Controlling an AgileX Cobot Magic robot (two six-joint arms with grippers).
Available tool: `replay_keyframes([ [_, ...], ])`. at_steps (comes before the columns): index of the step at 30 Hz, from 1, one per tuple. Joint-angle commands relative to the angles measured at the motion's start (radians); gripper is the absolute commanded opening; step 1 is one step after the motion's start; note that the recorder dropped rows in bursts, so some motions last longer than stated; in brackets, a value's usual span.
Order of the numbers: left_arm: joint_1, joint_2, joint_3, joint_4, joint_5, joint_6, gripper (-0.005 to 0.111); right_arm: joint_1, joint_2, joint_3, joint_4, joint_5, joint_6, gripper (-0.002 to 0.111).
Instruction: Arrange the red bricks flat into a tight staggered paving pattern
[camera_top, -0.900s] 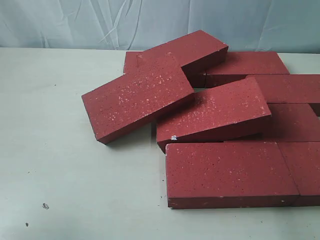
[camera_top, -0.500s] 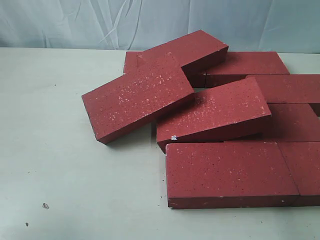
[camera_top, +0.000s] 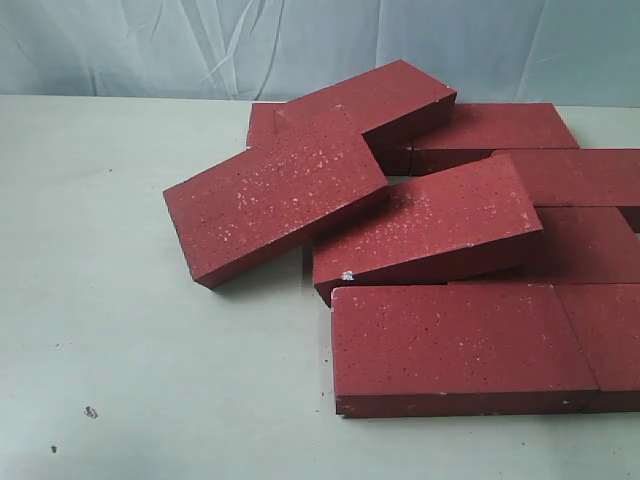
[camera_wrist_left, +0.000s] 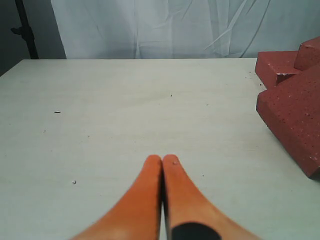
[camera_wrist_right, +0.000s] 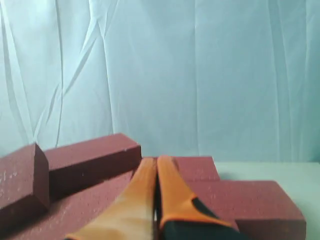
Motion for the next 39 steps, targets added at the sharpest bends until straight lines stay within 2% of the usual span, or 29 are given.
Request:
replay_keyframes([
  [1, 0.001, -0.006, 0.004, -0.008, -0.010, 0.001, 0.000, -0.005, -0.006, 0.002, 0.000, -0.110, 0.000, -0.001],
  [25, 0.001, -0.006, 0.004, -0.008, -0.010, 0.001, 0.000, -0.005, -0.006, -0.003, 0.000, -0.109, 0.000, -0.001],
  [33, 0.001, -0.006, 0.004, -0.008, -0.010, 0.001, 0.000, -0.005, 0.012, -0.128, 0.000, -0.051, 0.000, -0.001],
  [39, 0.001, -0.006, 0.004, -0.008, -0.010, 0.001, 0.000, -0.005, 0.111, -0.280, -0.011, 0.087, 0.000, -0.001],
])
